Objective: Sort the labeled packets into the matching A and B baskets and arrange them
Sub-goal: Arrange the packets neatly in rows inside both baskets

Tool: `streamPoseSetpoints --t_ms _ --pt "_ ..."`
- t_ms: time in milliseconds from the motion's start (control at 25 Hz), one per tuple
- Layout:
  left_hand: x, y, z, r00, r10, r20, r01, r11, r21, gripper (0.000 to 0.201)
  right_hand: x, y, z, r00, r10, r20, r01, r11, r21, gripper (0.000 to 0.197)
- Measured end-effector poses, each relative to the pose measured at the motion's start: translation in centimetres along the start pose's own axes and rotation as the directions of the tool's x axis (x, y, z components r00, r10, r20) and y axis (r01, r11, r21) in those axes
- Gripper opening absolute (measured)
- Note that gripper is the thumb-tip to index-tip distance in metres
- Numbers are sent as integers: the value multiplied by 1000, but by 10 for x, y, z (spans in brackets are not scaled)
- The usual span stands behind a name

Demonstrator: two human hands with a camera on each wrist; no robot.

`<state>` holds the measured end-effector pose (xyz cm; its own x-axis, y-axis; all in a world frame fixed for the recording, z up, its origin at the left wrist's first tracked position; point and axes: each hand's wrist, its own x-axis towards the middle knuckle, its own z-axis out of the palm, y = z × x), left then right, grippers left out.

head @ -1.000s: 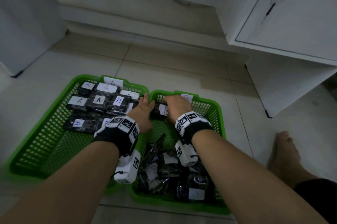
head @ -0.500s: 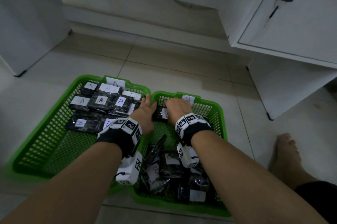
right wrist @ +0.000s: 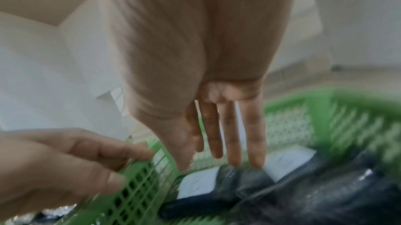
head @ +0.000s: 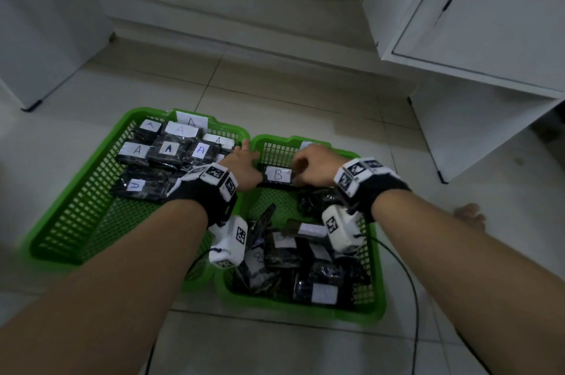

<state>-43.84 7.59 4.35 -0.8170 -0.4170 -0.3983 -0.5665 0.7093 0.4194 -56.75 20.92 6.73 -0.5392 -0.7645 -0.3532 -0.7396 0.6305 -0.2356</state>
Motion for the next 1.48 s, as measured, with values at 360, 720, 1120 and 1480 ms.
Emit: streamPoseSetpoints --t_ms 360,720,1120,1480 --pt "-54 55 31 980 170 -100 -169 986 16 23 -114 25 45 970 224 -92 -184 928 323 35" --pt "-78 9 67 980 145 139 -172 962 211 78 -166 33 137 911 89 -402 52 944 326 89" --pt "-73 5 74 982 138 130 -129 989 -73 96 -173 19 155 699 229 -677 41 933 358 41" --pt "-88 -9 56 980 181 80 -82 742 -666 67 -173 32 125 650 651 -391 278 275 920 15"
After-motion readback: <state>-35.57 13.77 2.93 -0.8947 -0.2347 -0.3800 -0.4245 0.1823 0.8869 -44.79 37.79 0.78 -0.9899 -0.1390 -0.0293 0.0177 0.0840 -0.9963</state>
